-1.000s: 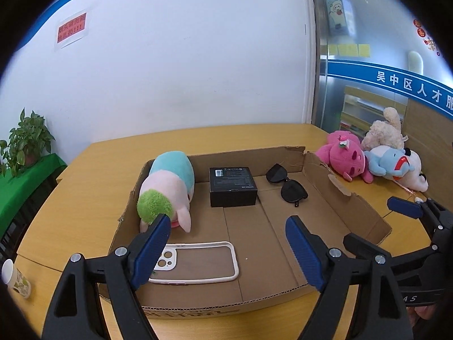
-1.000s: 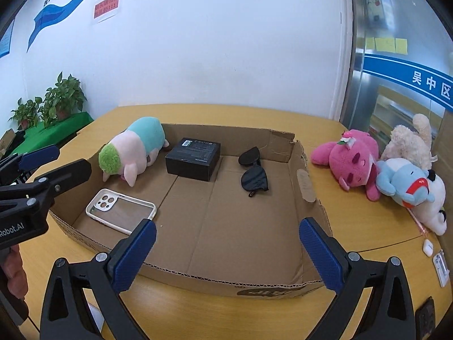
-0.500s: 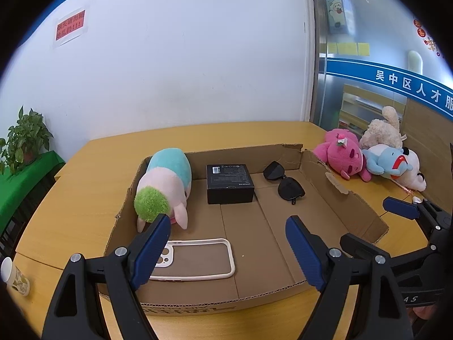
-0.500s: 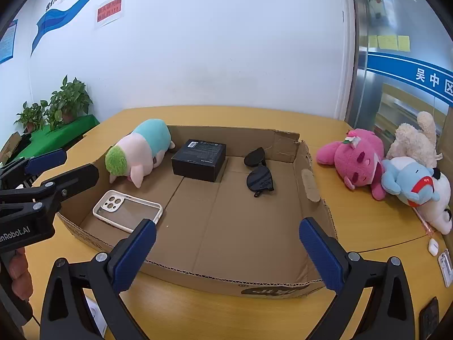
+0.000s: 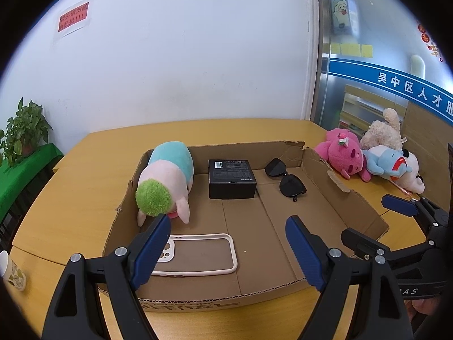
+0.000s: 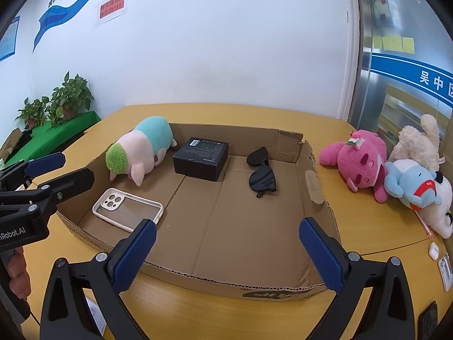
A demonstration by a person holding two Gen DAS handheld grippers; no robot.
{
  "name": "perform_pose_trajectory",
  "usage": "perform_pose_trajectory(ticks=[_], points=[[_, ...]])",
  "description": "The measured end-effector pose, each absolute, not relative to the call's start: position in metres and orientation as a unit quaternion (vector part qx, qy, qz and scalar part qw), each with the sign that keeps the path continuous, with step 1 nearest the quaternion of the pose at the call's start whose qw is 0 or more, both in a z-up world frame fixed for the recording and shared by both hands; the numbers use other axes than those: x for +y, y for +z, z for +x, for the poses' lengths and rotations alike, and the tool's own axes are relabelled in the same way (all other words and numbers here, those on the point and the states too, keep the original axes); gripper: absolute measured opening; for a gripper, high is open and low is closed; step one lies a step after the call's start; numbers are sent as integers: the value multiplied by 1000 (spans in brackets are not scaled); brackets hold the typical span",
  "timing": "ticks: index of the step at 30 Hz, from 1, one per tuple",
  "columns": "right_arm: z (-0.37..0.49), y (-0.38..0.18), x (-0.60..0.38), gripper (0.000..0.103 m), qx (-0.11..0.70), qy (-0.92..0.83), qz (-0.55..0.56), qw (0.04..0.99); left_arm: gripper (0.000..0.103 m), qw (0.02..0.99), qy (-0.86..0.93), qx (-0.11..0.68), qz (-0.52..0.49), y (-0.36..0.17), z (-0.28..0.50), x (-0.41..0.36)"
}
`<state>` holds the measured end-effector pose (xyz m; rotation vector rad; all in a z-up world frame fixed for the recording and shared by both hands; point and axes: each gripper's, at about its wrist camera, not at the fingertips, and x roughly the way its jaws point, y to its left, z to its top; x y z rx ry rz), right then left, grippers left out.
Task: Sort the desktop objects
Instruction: 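Lower the phone case into the box and open the left gripper, then move the left gripper to the white phone stand and grasp it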
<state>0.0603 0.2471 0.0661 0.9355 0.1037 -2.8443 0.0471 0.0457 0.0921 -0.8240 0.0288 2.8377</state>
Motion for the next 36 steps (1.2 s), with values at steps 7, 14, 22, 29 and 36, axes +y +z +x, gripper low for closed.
perform_pose_trajectory(ticks=[7,14,22,29,36], points=[[59,64,246,102,32,-946,316,73,83,92,956,10,-277,92,44,43],[66,48,233,102,32,-930,349,112,83,110,945,1,-309,75,51,29],[95,3,181,102,47,-878,412,240,83,95,914,-22,-393,25,84,-20],[119,-27,140,101,62,-838,441,316,83,103,896,-45,-429,2,121,-53],[133,-41,120,84,101,-823,449,332,82,150,872,-37,-465,-19,141,-53]])
